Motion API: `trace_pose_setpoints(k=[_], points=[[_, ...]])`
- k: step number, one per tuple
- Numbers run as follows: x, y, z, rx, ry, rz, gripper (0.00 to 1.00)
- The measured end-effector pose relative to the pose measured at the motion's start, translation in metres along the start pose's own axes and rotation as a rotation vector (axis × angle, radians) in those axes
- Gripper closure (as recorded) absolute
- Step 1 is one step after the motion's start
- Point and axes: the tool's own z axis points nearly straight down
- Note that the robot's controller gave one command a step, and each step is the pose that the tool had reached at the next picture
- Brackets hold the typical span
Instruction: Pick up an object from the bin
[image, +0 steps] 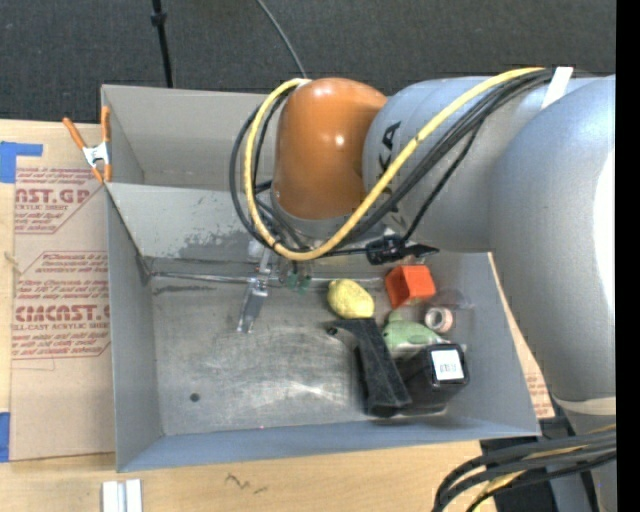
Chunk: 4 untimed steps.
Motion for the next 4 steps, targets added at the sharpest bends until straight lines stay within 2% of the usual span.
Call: trace_pose_setpoints(k=[1, 2, 3, 4], points=[[0.022, 0.016, 0.012, 0.002, 0.014, 0.03, 0.0], [0.004, 0.011, 0.04, -0.003, 0.001, 0.112, 0.0], [-0.009, -0.018, 0.107, -0.001, 0.004, 0.272, 0.0], [0.002, -0.004, 0.08, 0.008, 0.013, 0.376, 0.0]])
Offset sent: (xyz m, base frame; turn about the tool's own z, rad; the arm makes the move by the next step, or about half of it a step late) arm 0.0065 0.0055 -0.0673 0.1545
